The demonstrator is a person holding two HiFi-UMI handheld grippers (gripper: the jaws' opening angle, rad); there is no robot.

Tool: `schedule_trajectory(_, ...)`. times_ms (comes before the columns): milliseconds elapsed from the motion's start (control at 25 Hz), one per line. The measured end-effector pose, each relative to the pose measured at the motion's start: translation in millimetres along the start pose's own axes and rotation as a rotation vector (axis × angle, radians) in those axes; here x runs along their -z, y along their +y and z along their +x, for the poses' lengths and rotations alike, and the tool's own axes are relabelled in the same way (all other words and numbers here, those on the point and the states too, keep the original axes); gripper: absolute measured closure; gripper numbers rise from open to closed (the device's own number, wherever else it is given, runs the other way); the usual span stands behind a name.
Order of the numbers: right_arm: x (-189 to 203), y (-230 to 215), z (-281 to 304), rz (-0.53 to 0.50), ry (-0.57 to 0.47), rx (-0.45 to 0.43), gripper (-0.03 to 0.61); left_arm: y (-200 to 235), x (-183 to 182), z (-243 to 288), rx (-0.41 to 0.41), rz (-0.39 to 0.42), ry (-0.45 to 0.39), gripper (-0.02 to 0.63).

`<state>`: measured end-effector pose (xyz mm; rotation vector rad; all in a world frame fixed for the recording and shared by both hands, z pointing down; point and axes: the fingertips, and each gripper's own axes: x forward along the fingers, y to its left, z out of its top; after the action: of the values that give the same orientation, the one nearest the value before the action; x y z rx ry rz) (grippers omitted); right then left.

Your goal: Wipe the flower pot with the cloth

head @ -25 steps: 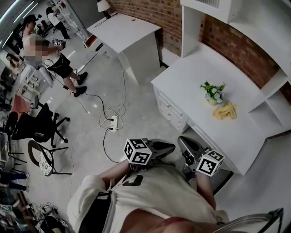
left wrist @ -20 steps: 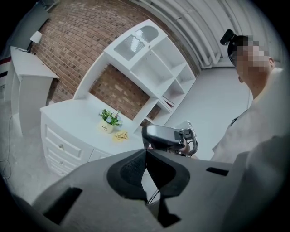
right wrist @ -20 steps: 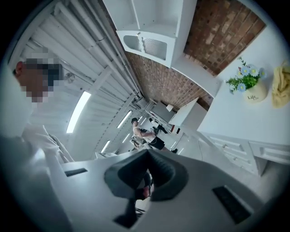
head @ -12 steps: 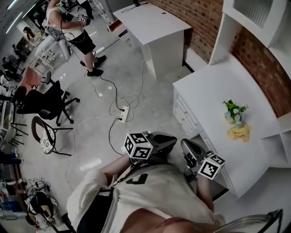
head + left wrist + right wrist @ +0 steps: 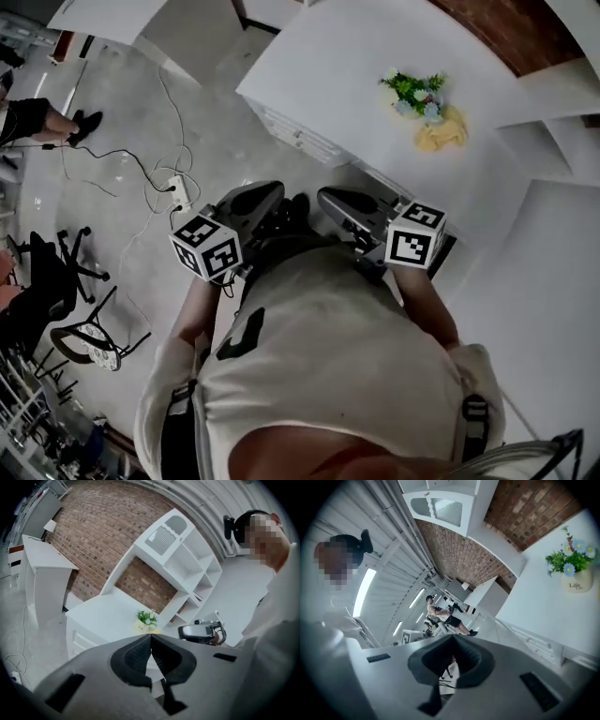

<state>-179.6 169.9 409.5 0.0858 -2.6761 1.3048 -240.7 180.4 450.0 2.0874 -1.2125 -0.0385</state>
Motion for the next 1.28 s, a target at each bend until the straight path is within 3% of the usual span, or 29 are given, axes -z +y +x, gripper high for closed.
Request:
schedule_trajectory(160,-16.4,-22.9,-22.0,0.022,-0.084,0.101,0.571,37.2,-16.1,22.1,-0.043,0.020,0.027,0.594)
schedule_trajectory(280,-19.0,-42.5,-45.9,0.062,-0.141,0.150,0.572,39.5,-18.5,47.6,-0.035,0.015,0.050,0.594)
schedule_trajectory(520,-31.7,-46.7,-65.5,0.068,-0.179,0.193,0.572,4.1,-11.5,70.5,0.010,0.023,0.089,0.594)
schedule_trajectory(640,-36.9,-57.8,-84.5,0.070,-0.174,0.192,0.573,-33.2,8.6,96.7,0.060,0.013,0.131,0.594)
schedule_trajectory(760,-42.7,-72.2,-114.8,0.067,-0.190,0.191,0.572,-68.3,26.8,131.0,0.103,0.052,0.177,0.594)
schedule_trajectory(880,-46.5,-83.4,-148.3,0.076,-0.212,0.186,0.572,-90.1,31.5,155.8,0.100,0.095,0.193,0.594)
schedule_trajectory(1080,-46.0,-99.4,-186.8,0.098,-0.252,0.183,0.572,-107.4,38.3,178.9,0.085,0.071,0.198,0.594)
schedule_trajectory(1280,-50.9,-109.8,-203.3,0.072,-0.240,0.163,0.572,-123.8,40.1,193.4,0.056,0.122,0.196,0.594)
